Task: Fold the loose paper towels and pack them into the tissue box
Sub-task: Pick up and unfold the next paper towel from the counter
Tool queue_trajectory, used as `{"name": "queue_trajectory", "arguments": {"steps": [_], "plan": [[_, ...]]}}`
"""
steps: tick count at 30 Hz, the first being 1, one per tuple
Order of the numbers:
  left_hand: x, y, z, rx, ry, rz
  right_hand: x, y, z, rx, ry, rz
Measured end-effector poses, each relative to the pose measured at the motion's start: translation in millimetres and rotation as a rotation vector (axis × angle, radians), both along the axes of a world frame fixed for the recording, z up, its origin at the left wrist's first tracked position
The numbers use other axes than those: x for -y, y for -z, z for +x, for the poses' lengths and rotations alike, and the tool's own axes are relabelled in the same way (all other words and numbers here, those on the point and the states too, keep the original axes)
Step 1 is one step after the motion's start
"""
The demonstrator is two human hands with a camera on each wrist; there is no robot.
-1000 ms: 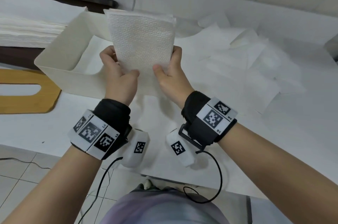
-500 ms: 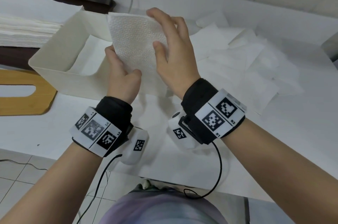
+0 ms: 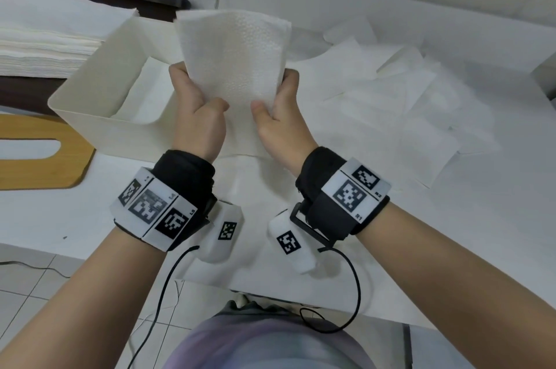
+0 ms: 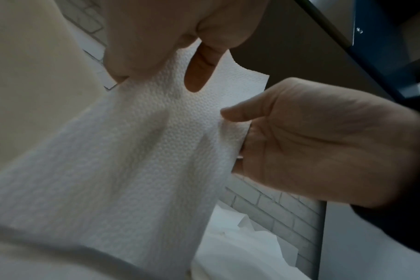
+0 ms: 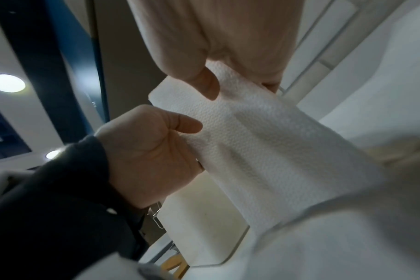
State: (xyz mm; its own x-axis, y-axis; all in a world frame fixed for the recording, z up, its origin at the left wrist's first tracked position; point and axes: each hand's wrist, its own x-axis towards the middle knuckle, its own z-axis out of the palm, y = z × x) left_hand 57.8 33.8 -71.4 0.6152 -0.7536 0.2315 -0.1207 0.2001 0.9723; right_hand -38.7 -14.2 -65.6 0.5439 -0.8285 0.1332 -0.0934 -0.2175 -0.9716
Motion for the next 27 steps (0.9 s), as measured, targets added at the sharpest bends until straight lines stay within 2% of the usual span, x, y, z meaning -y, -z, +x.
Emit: {"name": "queue_trajectory", "arguments": {"steps": [3,5,7,10,13,15,20,24,27], "plan": [[1,8,2,0.062,-0.025,0.103,-1,6,-3,-0.101,-0.015,0.023],[-3,4,2,0.056,-0.040,0.084,0,-1,-5,-0.135,0.002,-0.056],[-14,-5,6,0.170,-0.152,0.022,3,-18,-6,-0.148,0.013,-0.212],[-34,-18,19,0.494,-0.353,0.002,7,-48,-11,-0.259,-0.069,-0.505],[-52,-24,25,0.608,-0.247,0.020,5,-71,-13,-0.560,-0.253,-0.744],[-61,-18,25,0.515,-0.112,0.059,0,-79,-11,-0.762,-0.329,-0.876],[-83,13,24,-0.039,-0.077,0.129,-21,-74,2,-0.972,-0.411,-1.058],[-95,43,25,-0.168,-0.096,0.363,-26,-46,13,-1.074,-0.539,-1.067],[-96,49,26,-0.198,-0.120,0.427,-23,-32,17,-1.123,-0.596,-1.028]]}}
